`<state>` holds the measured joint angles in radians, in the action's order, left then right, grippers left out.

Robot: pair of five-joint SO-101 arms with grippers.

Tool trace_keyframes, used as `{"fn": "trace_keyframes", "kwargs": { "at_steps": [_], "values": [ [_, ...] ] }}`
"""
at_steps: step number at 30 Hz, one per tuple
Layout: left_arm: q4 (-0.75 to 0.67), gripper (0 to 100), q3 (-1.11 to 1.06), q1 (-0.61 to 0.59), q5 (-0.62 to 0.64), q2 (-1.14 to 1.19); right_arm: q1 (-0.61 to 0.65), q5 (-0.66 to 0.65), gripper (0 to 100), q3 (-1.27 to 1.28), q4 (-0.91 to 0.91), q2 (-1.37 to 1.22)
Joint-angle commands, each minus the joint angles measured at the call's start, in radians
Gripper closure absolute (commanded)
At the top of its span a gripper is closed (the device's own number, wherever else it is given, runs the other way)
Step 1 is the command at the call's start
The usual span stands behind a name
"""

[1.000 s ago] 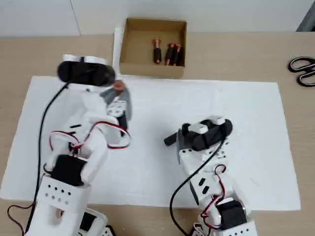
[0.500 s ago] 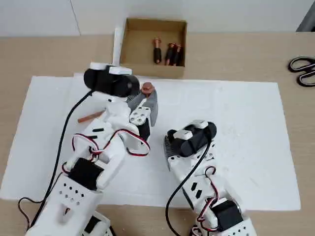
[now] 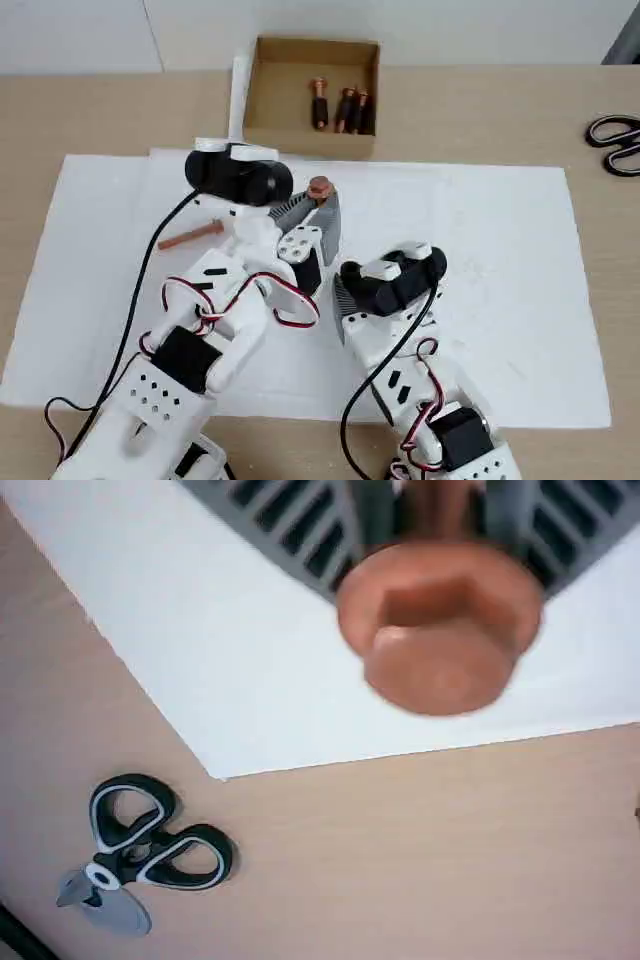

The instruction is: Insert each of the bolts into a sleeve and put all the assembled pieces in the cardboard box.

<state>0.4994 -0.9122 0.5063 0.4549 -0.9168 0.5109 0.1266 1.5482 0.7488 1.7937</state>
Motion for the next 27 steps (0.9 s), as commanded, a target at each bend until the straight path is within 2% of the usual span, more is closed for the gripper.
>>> {"fn": "trace_keyframes", "kwargs": {
  "at_steps": [1, 10, 27],
  "values": [
    [-0.031, 99, 0.008, 0.005, 0.021, -0.025, 0.002, 0.009, 99.5, -0.006, -0.024, 0.019],
    [0.011, 99, 0.008, 0.052, 0.026, -0.018, 0.022, 0.008, 99.5, -0.008, -0.024, 0.018],
    [0.060, 99, 0.008, 0.058, 0.026, -0.017, 0.024, 0.005, 99.5, -0.006, -0.042, 0.018]
  ]
}}
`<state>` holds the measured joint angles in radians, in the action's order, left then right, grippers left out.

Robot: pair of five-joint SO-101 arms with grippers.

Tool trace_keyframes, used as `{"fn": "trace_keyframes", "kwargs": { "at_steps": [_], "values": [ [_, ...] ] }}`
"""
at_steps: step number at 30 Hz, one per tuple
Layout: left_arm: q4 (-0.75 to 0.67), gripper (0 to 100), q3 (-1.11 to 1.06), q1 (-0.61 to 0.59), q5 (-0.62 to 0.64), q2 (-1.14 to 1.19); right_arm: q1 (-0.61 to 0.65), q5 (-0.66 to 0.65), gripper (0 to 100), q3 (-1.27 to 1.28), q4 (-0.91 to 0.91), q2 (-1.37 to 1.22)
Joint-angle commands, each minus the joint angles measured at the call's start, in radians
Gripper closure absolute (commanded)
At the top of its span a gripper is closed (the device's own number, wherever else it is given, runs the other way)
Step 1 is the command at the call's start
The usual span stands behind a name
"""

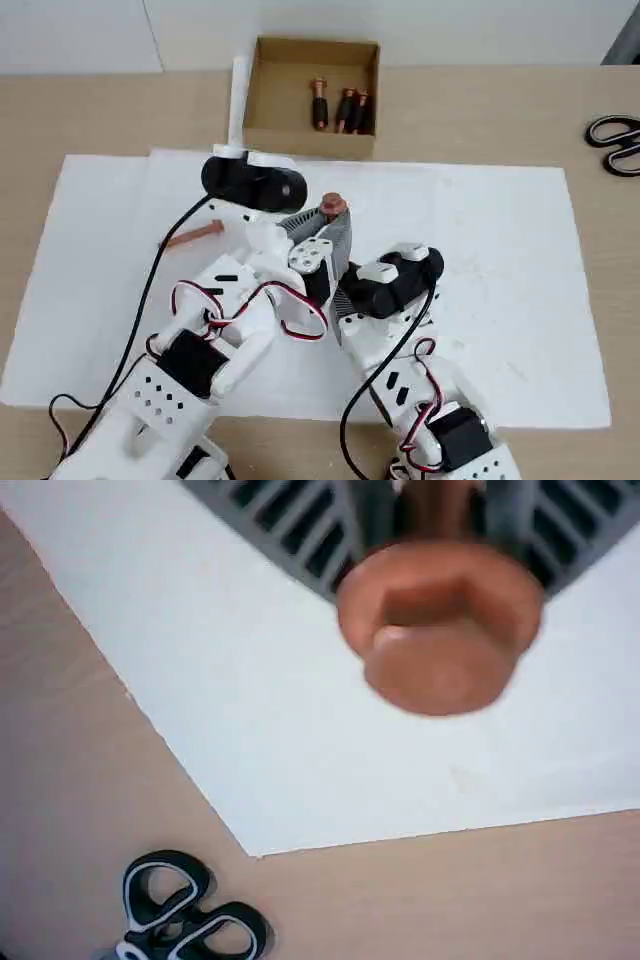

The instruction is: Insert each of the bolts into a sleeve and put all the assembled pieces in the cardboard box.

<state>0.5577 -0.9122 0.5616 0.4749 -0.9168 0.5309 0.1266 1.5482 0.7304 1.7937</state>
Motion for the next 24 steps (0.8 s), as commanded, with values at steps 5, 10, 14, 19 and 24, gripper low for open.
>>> {"fn": "trace_keyframes", "kwargs": {
  "at_steps": [5, 10, 14, 19, 24],
  "values": [
    [0.002, 99, 0.008, 0.003, 0.006, -0.017, 0.005, 0.005, 99.5, -0.008, -0.024, 0.018],
    [0.000, 99, 0.008, 0.003, 0.006, -0.017, 0.025, 0.005, 99.5, -0.008, -0.024, 0.016],
    [0.000, 99, 0.007, 0.003, 0.005, -0.017, 0.025, 0.005, 99.5, -0.008, -0.024, 0.018],
    [-0.003, 99, -0.016, 0.003, 0.002, -0.017, 0.025, 0.005, 99.5, -0.009, -0.024, 0.018],
    [-0.003, 99, -0.022, 0.003, 0.002, -0.017, 0.025, 0.005, 99.5, -0.011, -0.024, 0.018]
  ]
}}
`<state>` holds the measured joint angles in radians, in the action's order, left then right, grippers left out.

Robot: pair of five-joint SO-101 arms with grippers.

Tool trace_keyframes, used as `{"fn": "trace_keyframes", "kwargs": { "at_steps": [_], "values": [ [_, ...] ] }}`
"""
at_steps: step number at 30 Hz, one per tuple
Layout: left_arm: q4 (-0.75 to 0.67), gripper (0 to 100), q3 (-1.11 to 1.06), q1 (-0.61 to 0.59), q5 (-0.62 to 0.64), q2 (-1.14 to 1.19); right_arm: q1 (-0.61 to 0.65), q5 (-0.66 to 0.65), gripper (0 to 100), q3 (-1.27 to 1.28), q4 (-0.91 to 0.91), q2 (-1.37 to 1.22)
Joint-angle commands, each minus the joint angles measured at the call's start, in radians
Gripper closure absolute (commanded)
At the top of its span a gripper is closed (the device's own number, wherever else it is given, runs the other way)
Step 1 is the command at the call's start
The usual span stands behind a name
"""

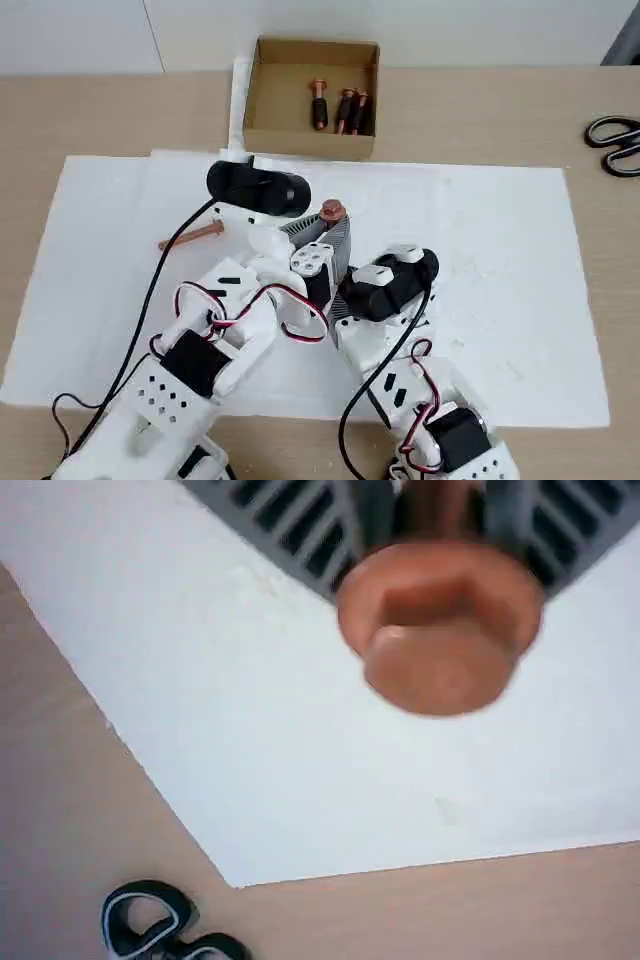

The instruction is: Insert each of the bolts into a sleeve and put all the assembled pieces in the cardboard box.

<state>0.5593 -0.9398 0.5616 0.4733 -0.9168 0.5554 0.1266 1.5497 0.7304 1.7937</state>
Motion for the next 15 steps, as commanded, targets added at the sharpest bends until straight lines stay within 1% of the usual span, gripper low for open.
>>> {"fn": "trace_keyframes", "kwargs": {
  "at_steps": [1, 6, 8, 12, 15],
  "values": [
    [-0.005, 99, 0.005, 0.003, 0.002, -0.017, 0.001, 0.005, 99.5, -0.012, -0.024, 0.018],
    [0.000, 99, 0.005, 0.003, 0.002, -0.017, -0.001, 0.005, 99.5, -0.011, -0.024, 0.018],
    [0.005, 99, 0.004, 0.003, -0.021, -0.017, -0.001, 0.005, 99.5, -0.011, -0.024, 0.018],
    [0.041, 99, 0.004, 0.003, -0.032, -0.017, 0.001, 0.005, 99.5, -0.011, -0.024, 0.019],
    [0.043, 99, 0.004, 0.005, -0.032, -0.017, 0.001, 0.005, 99.5, -0.011, -0.024, 0.019]
  ]
}}
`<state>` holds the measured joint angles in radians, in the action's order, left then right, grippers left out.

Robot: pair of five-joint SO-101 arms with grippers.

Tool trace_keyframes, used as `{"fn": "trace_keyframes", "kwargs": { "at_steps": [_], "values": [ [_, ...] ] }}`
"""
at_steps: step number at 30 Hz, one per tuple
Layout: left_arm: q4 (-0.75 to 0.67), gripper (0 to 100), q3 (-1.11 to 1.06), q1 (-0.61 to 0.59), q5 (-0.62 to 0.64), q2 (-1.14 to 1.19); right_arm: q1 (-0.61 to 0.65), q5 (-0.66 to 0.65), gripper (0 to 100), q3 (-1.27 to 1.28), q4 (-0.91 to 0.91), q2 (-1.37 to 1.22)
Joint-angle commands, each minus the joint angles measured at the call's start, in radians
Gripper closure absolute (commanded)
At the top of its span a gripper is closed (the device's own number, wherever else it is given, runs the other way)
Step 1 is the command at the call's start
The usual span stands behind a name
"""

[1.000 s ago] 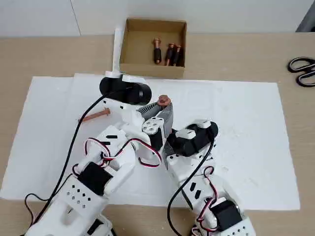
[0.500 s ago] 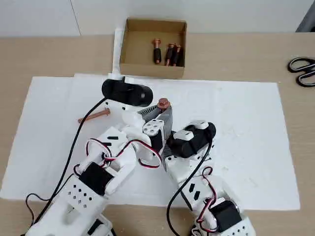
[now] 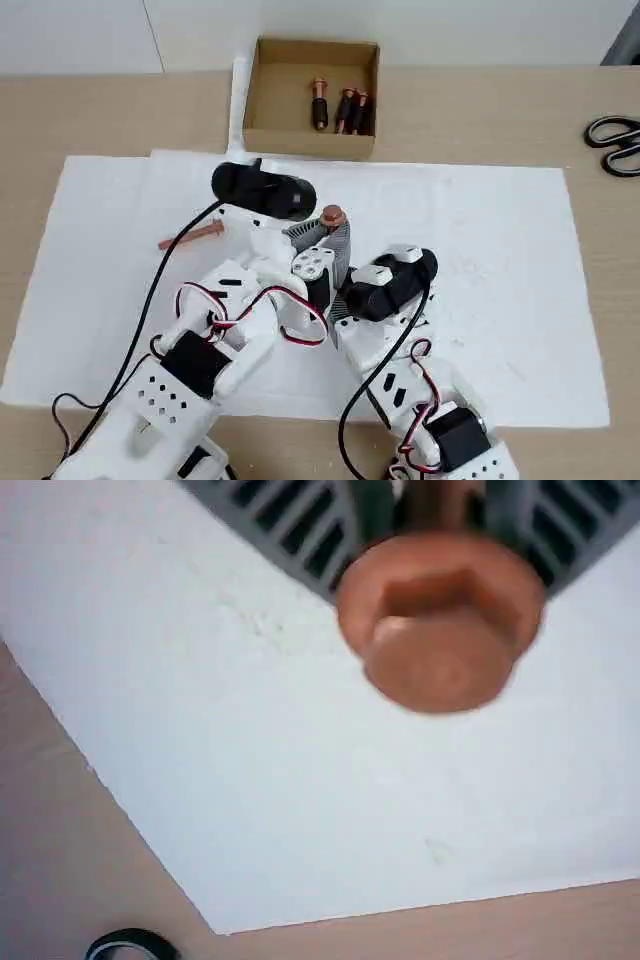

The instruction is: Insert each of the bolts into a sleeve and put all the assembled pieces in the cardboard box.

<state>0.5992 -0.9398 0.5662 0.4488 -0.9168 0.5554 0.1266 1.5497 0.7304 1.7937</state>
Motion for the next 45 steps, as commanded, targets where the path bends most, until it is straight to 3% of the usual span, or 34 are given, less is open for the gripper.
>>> {"fn": "trace_keyframes", "kwargs": {
  "at_steps": [1, 9, 27, 35, 41, 45],
  "values": [
    [0.006, 99, 0.004, 0.000, -0.008, -0.015, 0.001, 0.005, 99.5, -0.011, -0.024, 0.019],
    [0.063, 99, -0.022, 0.109, -0.072, -0.014, 0.001, 0.005, 99.5, -0.011, -0.024, 0.019],
    [0.063, 99, -0.091, 0.114, -0.074, -0.015, 0.001, 0.005, 99.5, -0.011, -0.022, 0.019],
    [0.123, 78, -0.044, 0.110, -0.026, -0.023, 0.001, 0.005, 99.5, -0.011, -0.021, 0.019],
    [0.189, 74, 0.025, 0.104, 0.023, -0.025, 0.001, 0.005, 99.5, -0.011, -0.019, 0.019],
    [0.189, 74, 0.053, 0.029, 0.023, -0.025, 0.001, 0.005, 99.5, -0.009, -0.019, 0.019]
  ]
}}
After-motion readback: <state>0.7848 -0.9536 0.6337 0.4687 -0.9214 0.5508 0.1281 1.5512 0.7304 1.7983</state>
